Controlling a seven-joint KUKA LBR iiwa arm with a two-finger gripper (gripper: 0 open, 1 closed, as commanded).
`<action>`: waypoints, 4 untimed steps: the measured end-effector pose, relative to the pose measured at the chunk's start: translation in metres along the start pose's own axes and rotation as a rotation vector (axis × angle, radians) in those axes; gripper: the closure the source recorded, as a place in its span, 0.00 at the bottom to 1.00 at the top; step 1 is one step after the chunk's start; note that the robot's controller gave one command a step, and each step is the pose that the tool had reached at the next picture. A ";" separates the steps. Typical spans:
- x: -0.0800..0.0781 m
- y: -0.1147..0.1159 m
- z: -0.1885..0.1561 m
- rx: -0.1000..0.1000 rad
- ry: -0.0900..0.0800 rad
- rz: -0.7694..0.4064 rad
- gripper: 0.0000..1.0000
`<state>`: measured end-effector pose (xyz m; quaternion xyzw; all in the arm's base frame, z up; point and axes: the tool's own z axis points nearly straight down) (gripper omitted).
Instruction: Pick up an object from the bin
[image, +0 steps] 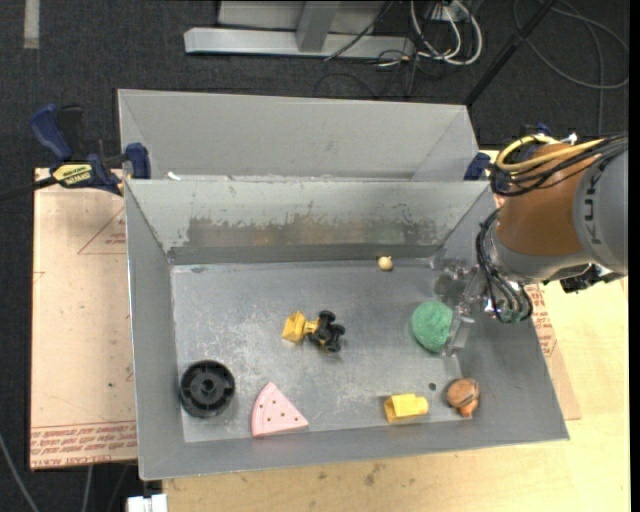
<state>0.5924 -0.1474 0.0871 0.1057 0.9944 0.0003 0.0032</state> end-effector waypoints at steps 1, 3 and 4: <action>0.014 0.001 0.018 0.001 0.006 0.025 1.00; 0.015 0.001 0.016 0.001 0.006 0.025 1.00; 0.016 0.002 0.008 0.000 0.012 0.024 1.00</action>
Offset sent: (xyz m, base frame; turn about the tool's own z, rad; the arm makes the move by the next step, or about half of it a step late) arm 0.0000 0.0000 0.0000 0.0000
